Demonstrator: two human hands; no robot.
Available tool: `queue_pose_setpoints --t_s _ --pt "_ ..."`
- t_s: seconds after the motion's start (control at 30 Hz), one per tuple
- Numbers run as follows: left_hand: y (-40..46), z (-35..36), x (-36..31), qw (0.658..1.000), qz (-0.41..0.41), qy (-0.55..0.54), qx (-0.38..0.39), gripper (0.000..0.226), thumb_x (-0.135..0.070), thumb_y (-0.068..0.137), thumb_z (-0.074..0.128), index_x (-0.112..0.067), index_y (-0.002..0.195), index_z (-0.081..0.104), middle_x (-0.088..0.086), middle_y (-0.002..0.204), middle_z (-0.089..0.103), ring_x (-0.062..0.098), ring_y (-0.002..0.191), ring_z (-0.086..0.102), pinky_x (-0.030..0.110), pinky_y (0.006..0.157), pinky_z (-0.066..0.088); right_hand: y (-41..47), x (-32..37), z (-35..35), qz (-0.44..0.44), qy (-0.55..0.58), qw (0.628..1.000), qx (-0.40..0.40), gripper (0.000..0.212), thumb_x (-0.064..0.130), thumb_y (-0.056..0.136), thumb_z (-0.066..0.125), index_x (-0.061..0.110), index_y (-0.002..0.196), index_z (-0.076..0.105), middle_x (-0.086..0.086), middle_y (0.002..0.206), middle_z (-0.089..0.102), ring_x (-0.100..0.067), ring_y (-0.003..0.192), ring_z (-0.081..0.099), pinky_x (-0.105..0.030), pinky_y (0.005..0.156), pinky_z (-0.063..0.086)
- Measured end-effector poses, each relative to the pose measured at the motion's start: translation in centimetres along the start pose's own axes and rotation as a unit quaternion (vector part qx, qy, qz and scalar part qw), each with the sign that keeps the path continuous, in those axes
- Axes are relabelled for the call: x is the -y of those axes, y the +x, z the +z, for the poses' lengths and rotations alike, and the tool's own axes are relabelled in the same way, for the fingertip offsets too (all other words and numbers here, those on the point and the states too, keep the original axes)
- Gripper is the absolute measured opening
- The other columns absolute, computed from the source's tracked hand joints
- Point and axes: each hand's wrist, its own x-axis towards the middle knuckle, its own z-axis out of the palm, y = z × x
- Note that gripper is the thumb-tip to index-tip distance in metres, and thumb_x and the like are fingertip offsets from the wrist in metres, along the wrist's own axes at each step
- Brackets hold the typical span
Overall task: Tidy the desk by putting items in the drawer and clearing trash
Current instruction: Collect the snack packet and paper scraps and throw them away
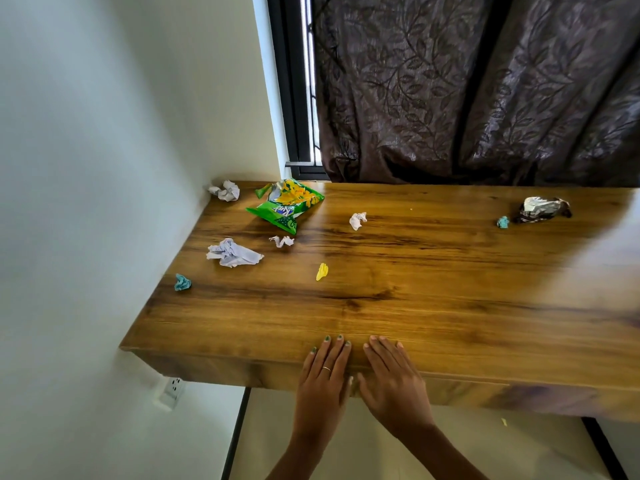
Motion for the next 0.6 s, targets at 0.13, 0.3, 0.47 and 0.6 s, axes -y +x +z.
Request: queue_pose_setpoints --t_s 0.13,0.3,0.47,0.6 --pt "-0.2 -0.5 0.0 1.0 0.011 -0.017 0.015 0.049 -0.036 0.088 0.047 -0.017 0.132 0.055 0.0 0.139 0.053 0.019 0.131 0.047 0.032 0.11 0.026 0.0 1.4 0.4 0.057 0.009 0.998 -0.007 0.047 0.034 0.09 0.036 0.005 0.107 0.069 -0.012 0.115 0.068 -0.026 0.113 0.061 -0.047 0.099 0.043" --pt "0.2 -1.6 1.1 0.997 0.015 -0.051 0.062 0.049 -0.037 0.09 0.043 -0.022 0.136 0.051 -0.007 0.143 0.048 0.012 0.134 0.042 0.031 0.109 0.037 0.6 3.0 0.3 0.133 0.044 0.99 -0.002 0.043 0.029 0.084 0.042 0.003 0.105 0.069 -0.014 0.112 0.068 -0.03 0.111 0.061 -0.046 0.095 0.047" --pt "2.5 -2.0 2.5 0.996 -0.021 -0.076 0.043 0.046 -0.04 0.092 0.04 -0.022 0.131 0.055 -0.006 0.139 0.053 0.014 0.133 0.044 0.03 0.111 0.023 2.8 3.4 0.6 0.176 0.074 0.982 0.004 0.03 0.012 0.08 0.07 0.004 0.109 0.068 -0.013 0.117 0.066 -0.03 0.115 0.058 -0.043 0.096 0.045" --pt "6.0 -2.0 5.6 0.995 -0.081 -0.049 0.039 0.053 -0.045 0.093 0.038 -0.023 0.14 0.044 -0.007 0.147 0.042 0.012 0.14 0.032 0.036 0.116 0.016 6.2 3.2 1.2 0.214 0.129 0.968 0.02 0.035 0.019 0.091 0.056 0.009 0.125 0.058 -0.007 0.13 0.058 -0.021 0.123 0.05 -0.035 0.104 0.037"
